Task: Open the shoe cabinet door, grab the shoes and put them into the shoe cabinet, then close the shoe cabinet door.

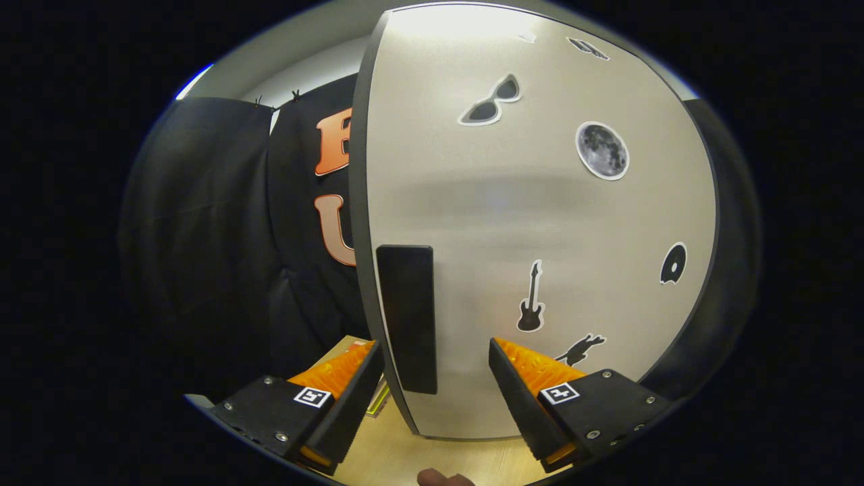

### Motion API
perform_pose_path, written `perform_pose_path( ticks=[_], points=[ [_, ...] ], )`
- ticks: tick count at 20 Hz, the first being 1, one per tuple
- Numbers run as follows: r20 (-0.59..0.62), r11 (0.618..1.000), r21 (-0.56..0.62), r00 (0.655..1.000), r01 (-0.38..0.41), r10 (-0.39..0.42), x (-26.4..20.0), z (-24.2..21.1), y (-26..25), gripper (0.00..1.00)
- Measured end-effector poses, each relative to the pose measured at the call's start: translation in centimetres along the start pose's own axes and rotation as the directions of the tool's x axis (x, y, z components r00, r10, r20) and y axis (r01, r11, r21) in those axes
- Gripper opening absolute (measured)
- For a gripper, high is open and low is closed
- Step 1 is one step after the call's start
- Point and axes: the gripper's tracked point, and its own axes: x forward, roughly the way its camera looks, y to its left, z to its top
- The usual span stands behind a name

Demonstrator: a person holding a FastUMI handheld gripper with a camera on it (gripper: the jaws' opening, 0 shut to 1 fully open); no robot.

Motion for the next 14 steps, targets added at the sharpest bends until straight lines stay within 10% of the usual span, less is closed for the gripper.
perform_pose_path(
  ticks=[14],
  points=[
    [0.086,0.989,0.04,0.985,0.143,-0.146,-19.2,1.4,-3.6,0.97]
  ],
)
